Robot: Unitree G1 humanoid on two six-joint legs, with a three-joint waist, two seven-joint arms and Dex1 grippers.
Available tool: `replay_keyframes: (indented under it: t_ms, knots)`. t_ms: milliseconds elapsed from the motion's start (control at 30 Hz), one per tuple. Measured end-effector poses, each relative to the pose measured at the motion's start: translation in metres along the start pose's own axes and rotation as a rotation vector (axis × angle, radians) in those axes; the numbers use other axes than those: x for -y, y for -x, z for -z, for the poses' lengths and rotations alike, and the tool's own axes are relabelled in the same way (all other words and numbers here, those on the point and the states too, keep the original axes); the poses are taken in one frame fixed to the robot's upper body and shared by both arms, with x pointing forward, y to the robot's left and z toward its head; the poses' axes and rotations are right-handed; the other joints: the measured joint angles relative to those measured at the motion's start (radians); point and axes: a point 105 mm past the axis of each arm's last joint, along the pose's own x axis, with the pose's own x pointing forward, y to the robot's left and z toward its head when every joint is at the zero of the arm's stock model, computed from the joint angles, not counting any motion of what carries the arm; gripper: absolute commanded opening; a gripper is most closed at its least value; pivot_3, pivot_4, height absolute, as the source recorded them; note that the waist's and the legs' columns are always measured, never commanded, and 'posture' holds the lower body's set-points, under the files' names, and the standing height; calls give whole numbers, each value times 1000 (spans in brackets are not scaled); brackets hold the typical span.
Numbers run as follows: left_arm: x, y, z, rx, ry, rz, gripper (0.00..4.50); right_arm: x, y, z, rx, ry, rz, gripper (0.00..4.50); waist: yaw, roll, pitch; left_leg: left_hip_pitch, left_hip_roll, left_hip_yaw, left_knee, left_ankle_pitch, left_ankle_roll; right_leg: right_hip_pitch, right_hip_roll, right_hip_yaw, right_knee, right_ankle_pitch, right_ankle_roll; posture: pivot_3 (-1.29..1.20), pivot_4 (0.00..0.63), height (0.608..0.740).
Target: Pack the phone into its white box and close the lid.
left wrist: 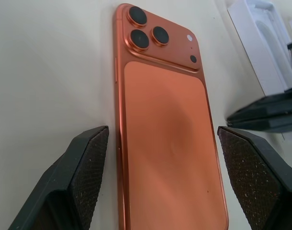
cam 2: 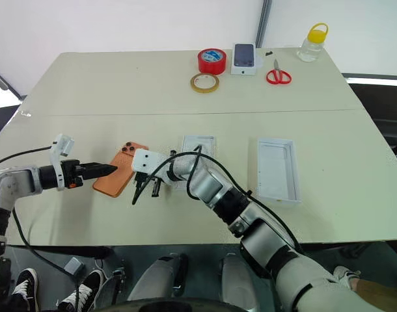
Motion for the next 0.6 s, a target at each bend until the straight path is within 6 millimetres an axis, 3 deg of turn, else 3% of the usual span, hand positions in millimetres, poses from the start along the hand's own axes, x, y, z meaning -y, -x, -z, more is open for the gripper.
replay_keyframes:
  t_ms: [233,600]
  knots:
    - [4,-9,2,-13,9,20,3825,1,-10,-1,1,-14,24,105,1,6,-6,1,0,0,0,0,0,1,0,0,0,0,0,0,150,740]
    - [27,-32,4,-28,93,129,3825,2,-9,2,-8,15,23,105,4,10,-12,2,-1,0,0,-1,1,2,0,0,0,0,0,0,150,740]
